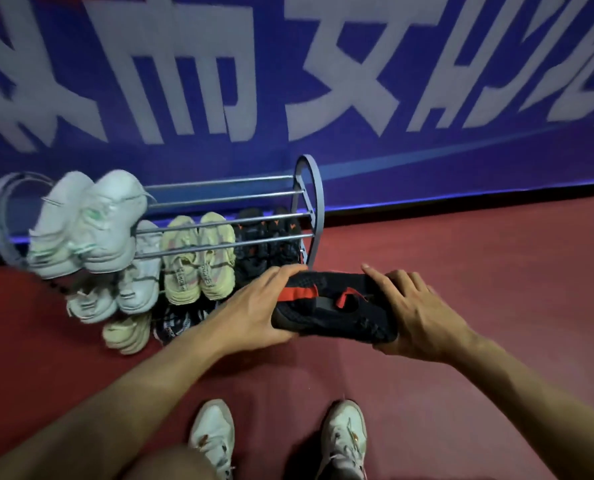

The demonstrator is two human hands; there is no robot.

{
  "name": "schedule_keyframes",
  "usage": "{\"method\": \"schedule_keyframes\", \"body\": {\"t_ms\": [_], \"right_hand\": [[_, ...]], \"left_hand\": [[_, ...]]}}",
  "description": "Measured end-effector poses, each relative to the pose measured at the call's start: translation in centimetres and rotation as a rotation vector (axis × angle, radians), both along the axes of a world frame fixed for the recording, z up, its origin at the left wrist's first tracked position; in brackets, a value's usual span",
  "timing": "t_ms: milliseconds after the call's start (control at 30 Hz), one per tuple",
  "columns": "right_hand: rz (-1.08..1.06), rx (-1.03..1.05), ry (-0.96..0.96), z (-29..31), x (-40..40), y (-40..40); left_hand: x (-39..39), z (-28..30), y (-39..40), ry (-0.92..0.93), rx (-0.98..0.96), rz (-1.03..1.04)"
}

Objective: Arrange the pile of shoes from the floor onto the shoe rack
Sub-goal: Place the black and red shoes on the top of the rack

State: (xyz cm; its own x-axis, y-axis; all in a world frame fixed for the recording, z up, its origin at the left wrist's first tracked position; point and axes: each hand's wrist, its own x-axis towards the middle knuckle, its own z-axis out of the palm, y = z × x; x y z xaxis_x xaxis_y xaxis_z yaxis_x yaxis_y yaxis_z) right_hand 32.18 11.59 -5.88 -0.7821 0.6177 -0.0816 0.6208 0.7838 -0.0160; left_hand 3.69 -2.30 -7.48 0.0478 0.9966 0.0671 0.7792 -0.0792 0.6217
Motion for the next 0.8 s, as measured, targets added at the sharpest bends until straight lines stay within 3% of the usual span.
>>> {"method": "schedule_keyframes", "body": {"t_ms": [200, 400, 467, 600, 800], "right_hand": [[-0.125, -0.002, 0.164, 6.8, -5.9, -2.3], [-0.356, -0.045, 0.294, 8.8, -15.6, -2.1], [-0.440, -0.075, 0.319, 8.7, -18.9, -1.0], [-0.527, -0.062, 0.307, 7.5, -24.3, 1.7], [-0.637, -0.125, 0.159, 2.4, -29.9, 2.5]], "left_hand": [[-6.8, 7.2, -3.0, 0.058, 0.091, 0.213], [-8.9, 9.9, -4.1, -0.122, 0.173, 0.510], [-8.9, 8.9, -4.1, -0.139, 0.188, 0.528], [-11.9, 7.5, -3.5, 0.023, 0.133, 0.465], [-17.3, 7.4, -2.8, -0.017, 0.068, 0.587]]}}
